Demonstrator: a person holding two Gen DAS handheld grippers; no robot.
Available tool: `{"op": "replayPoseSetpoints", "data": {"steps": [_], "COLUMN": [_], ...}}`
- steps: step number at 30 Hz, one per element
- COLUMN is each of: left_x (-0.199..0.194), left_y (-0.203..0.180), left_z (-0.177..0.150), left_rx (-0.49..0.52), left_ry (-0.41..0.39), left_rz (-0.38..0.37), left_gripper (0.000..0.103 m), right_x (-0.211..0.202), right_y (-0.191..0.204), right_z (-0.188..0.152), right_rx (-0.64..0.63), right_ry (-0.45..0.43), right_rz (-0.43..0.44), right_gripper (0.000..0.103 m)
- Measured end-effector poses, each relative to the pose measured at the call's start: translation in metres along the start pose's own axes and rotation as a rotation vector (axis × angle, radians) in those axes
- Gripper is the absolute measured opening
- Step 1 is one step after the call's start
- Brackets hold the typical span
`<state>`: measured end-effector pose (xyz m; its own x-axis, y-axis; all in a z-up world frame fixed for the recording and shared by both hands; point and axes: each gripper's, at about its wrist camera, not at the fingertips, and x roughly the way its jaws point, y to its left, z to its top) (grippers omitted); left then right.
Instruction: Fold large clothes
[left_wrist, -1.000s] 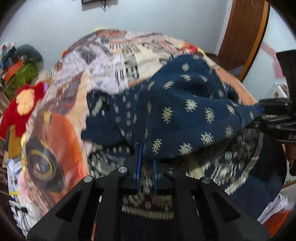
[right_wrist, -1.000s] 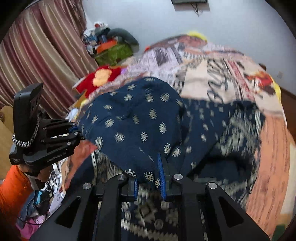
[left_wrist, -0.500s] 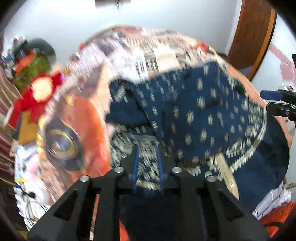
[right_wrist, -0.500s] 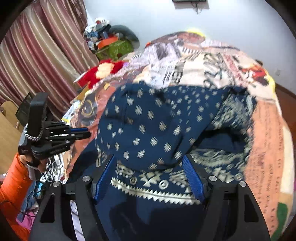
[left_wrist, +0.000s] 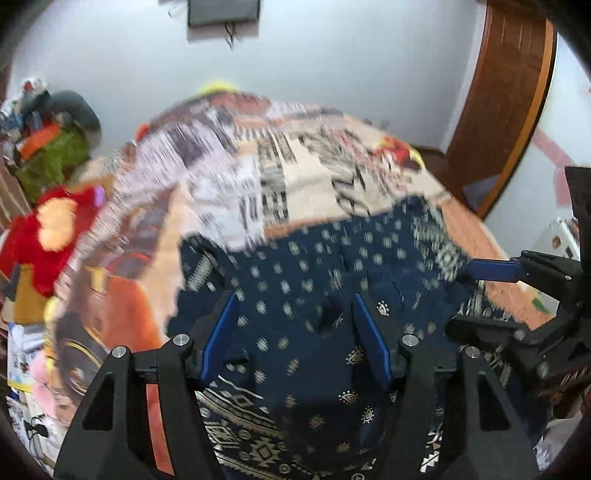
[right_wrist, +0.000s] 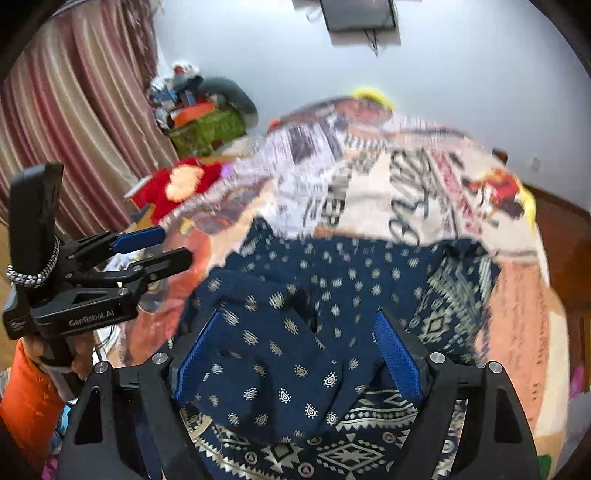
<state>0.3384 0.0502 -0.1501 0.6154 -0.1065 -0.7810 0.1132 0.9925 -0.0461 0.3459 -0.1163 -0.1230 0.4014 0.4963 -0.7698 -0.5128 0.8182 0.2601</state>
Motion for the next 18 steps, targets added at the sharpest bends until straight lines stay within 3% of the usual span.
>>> {"op": "replayPoseSetpoints", "data": {"steps": [9,18], "left_x": [0.058,0.032], "left_y": [-0.009,0.002], "left_z": [-0.059,-0.055], "left_rx": [0.087,0.053], "left_ry": [0.183,0.137], "left_rz": [0.071,0.079], "left_gripper": [0.063,0.063], "right_x": [0.057,0.038], "right_y": [-0.003,-0.002], "right_z": [-0.047,-0.054], "right_rx": [-0.080,-0.085], "right_ry": [0.228,0.196], "right_rz": [-0.024,-0.046], "right_gripper": [0.082,0.082]}}
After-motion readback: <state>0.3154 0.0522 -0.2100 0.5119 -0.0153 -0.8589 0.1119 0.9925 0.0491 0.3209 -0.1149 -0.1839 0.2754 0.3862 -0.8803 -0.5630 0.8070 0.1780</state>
